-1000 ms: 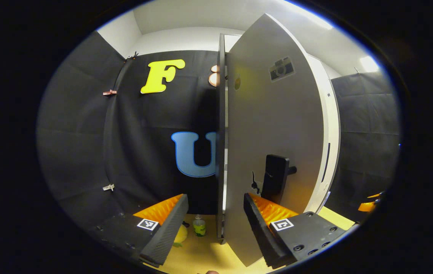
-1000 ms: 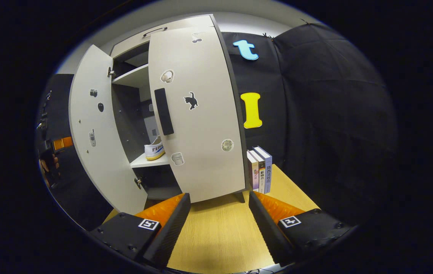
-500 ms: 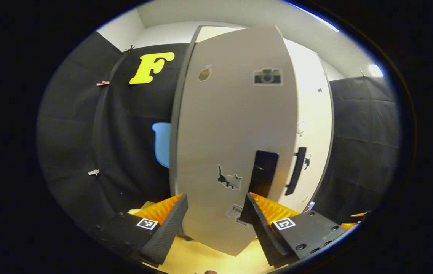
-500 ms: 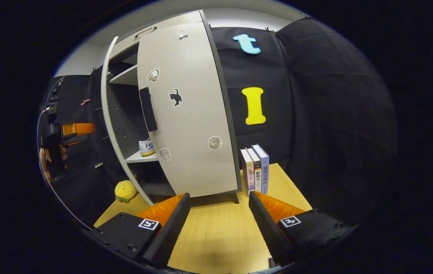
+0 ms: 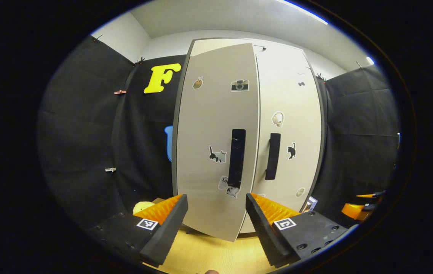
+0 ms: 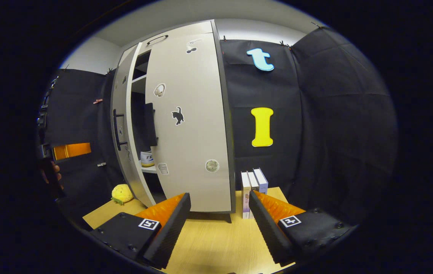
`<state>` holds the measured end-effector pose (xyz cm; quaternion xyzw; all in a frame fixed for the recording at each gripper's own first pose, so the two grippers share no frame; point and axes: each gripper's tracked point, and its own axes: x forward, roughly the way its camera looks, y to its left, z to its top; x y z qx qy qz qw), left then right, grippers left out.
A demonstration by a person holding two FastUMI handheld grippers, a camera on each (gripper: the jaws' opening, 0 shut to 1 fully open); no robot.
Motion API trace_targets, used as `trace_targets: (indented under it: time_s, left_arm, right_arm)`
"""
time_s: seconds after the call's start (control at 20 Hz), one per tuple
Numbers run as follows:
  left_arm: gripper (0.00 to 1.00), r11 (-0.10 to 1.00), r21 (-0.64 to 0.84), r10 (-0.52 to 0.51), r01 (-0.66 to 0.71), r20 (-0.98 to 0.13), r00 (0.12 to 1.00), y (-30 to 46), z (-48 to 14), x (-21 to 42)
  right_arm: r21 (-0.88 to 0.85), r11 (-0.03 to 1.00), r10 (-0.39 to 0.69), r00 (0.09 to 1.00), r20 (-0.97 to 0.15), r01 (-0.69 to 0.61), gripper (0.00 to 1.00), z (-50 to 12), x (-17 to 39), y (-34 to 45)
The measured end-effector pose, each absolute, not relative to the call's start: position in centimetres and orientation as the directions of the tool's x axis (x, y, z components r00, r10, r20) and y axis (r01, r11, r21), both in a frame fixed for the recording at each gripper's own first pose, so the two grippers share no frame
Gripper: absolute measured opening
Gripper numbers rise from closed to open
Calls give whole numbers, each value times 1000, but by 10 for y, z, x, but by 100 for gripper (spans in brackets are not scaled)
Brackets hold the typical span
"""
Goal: Grab one shoe with the right hand and put it into the shoe cabinet, grab the other shoe with the left hand and put it into the shoe cabinet; then close the right door with the right hand and the left door with the left hand.
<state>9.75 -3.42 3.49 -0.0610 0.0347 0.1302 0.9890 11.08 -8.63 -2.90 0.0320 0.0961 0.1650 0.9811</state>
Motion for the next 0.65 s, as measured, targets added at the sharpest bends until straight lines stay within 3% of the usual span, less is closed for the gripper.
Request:
trace_targets:
  time_s: [0.25,0.45,0.65]
  left_arm:
    - [95,963,-110,242,-247,-57,969,-27,37,57]
    - [94,967,-104,233,-234,-14,972,-15,40,30]
    - [95,970,-133,201,-204,-38,979,-10,11,12]
  right_arm:
    - [90,951,301,952,-63,-295,98,4,93,-72]
    - [68,960,276,956,-96,-271,98,-11,63,-59]
    - [84,962,269,953,-137,-259,98,-32,31,-44]
